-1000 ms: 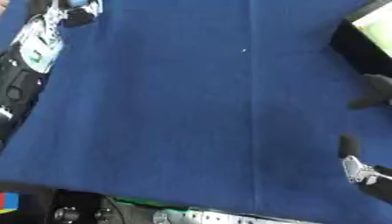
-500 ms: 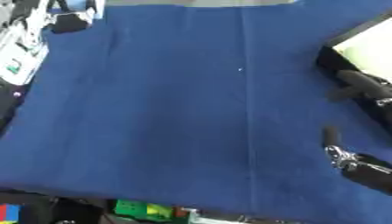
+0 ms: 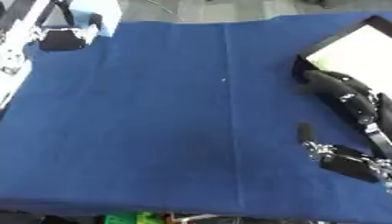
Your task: Pick up the objects with one hand, pass them to the other hand, and then place them into the box on the other side of the table.
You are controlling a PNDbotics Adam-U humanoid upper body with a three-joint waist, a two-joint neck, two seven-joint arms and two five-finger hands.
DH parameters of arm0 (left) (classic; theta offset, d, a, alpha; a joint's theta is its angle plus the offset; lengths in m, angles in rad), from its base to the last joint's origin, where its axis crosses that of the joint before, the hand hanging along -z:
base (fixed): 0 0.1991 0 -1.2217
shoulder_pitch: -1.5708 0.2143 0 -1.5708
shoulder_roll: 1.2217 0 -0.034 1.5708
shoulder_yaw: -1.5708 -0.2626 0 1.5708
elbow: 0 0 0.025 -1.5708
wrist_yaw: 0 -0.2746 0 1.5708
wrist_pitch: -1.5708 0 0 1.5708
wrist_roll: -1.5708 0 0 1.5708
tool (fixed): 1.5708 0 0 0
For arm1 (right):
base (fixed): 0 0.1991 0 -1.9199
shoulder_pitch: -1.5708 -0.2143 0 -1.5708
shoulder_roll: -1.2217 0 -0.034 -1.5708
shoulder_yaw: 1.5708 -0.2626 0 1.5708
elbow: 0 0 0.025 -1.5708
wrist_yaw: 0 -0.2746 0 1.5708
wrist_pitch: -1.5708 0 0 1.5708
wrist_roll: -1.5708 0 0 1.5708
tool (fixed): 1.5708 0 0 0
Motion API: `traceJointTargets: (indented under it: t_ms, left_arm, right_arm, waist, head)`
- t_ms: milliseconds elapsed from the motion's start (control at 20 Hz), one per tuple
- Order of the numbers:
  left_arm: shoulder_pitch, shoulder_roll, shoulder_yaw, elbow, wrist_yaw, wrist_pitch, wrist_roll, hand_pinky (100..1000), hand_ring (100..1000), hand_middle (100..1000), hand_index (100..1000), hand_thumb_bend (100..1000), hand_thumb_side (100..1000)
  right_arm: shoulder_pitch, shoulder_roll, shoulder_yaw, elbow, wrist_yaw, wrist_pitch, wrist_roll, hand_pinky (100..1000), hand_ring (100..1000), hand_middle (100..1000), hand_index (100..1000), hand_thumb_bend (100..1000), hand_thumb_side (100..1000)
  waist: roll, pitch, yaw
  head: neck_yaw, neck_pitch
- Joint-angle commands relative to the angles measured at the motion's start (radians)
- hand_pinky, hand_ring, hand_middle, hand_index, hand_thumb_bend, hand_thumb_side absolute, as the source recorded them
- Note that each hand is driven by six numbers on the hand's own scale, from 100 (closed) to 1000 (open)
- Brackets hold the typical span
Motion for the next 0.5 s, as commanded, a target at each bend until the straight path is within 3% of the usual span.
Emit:
traceJointTargets:
  t_ms: [50,250,500]
  left_arm:
    - [0.005,0.003,-0.031,-0.088,0.043,-0.005,-0.063,683,359,350,471,100,274]
    - [0.025,-0.027,-0.077,-0.149,0.104,0.004,-0.136,688,356,348,468,100,271]
    - [0.029,-0.066,-0.131,-0.180,0.162,0.028,-0.224,691,354,347,466,100,268]
  right_arm:
    - [-0.021,-0.040,0.013,-0.021,-0.013,-0.030,0.009,868,876,770,998,100,100]
    - [-0.041,-0.070,0.031,-0.021,-0.018,-0.068,0.017,868,882,803,1000,117,100]
    - [-0.068,-0.106,0.052,-0.021,0.003,-0.119,0.009,869,885,832,1000,320,100]
  waist:
    - [-0.003,-0.024,0.007]
    - [-0.004,-0.038,0.019]
    - [-0.001,-0.041,0.026]
  head:
    - [-0.027,-0.002]
    - [-0.056,-0.002]
    - [-0.081,-0.002]
